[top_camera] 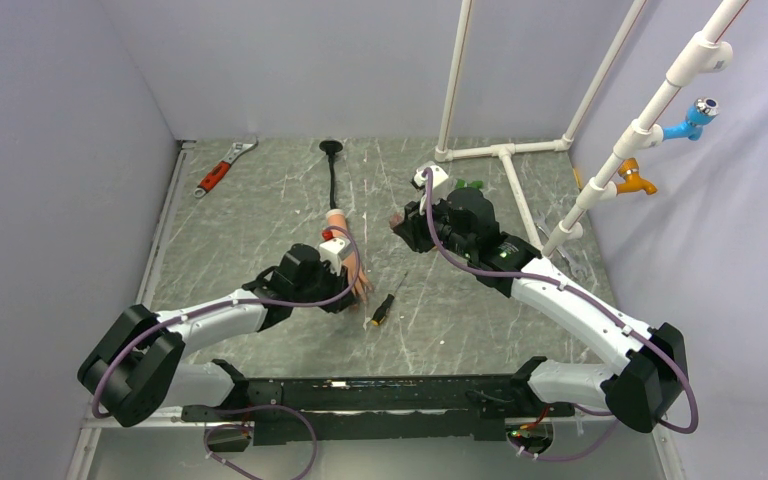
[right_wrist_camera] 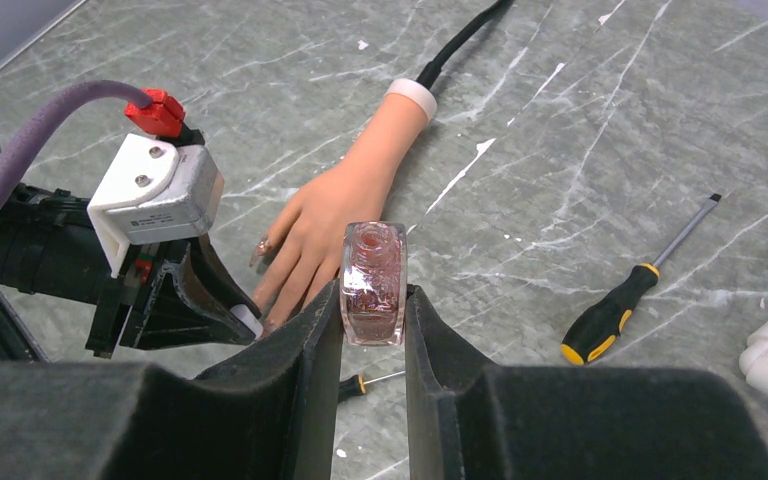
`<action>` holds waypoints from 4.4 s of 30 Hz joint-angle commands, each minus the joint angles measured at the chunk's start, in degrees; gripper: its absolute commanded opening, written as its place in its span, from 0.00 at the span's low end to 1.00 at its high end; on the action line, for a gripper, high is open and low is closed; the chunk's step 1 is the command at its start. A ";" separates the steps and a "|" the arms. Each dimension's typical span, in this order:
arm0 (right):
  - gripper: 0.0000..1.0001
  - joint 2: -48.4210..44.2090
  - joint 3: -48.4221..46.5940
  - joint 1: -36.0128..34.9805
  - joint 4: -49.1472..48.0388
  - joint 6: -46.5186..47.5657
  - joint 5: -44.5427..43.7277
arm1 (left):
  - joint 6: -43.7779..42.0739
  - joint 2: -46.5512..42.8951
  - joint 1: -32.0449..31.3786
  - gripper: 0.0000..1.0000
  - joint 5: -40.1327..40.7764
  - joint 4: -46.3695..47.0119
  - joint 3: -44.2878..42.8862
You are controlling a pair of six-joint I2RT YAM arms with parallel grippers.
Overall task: Paint the nails
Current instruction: Paint the nail polish on the nail.
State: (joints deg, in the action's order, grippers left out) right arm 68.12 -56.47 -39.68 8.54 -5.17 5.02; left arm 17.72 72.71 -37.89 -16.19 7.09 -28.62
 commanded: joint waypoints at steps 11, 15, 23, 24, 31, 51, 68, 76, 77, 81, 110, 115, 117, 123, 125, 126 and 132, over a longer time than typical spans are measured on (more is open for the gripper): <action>0.00 -1.30 -0.22 0.24 -1.78 -0.63 0.79 | 1.08 -1.40 -0.94 0.00 -0.34 2.49 1.21; 0.00 -1.43 -0.18 0.19 -1.79 -0.59 0.74 | 1.46 -1.86 -1.09 0.00 -0.19 3.10 1.76; 0.00 -1.70 -0.08 0.19 -1.67 -0.70 0.70 | 1.57 -1.95 -1.30 0.00 -0.27 3.59 2.04; 0.00 -1.75 -0.01 0.19 -1.70 -0.71 0.70 | 1.61 -2.00 -1.33 0.00 -0.23 3.77 2.06; 0.00 -1.71 0.02 0.17 -1.68 -0.70 0.72 | 1.79 -2.48 -1.31 0.00 0.98 3.40 1.59; 0.00 -1.09 -0.05 0.22 -1.77 -0.67 0.96 | 1.58 -1.57 -1.35 0.00 3.87 2.04 -1.03; 0.00 -1.29 0.04 0.19 -1.87 -0.72 1.14 | 0.67 -3.21 -1.31 0.00 5.07 -0.27 -1.96; 0.00 -1.09 0.04 0.23 -2.03 -0.72 1.31 | 1.73 -2.22 -1.31 0.00 3.54 1.45 -1.12; 0.00 -1.05 0.04 0.19 -2.05 -0.72 1.36 | 1.95 -2.22 -1.33 0.00 3.27 1.61 -0.98; 0.00 -0.98 0.13 0.21 -2.12 -0.72 1.40 | 2.73 -2.73 -1.40 0.00 2.46 2.25 -0.07; 0.00 -0.70 0.04 0.20 -2.16 -0.72 1.57 | 2.84 -2.00 -1.78 0.00 5.87 0.98 -0.74; 0.00 -0.65 -0.05 0.21 -1.95 -0.71 1.58 | 1.74 -1.59 -1.79 0.00 7.22 -0.25 -2.25; 0.00 -0.71 -0.07 0.18 -1.86 -0.69 1.50 | 1.63 -1.67 -1.81 0.00 7.43 -0.43 -2.40; 0.00 -0.83 -0.05 0.15 -1.79 -0.68 1.48 | 1.38 -2.73 -1.80 0.00 7.58 -0.63 -2.17; 0.00 -0.79 -0.05 0.16 -1.69 -0.72 1.57 | 1.21 -3.40 -1.82 0.00 7.28 -0.69 -1.99; 0.00 -0.79 -0.05 0.21 -1.68 -0.72 1.57 | 1.06 -3.76 -1.79 0.00 7.23 -0.82 -1.90; 0.00 -0.88 -0.05 0.16 -1.68 -0.72 1.58 | 0.40 -4.09 -1.75 0.00 7.58 -1.21 -1.52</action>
State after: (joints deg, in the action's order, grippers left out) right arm 68.14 -56.47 -39.68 8.58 -5.19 6.31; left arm 19.25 69.60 -39.46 -9.15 5.26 -29.17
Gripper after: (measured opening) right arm 0.268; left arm 0.208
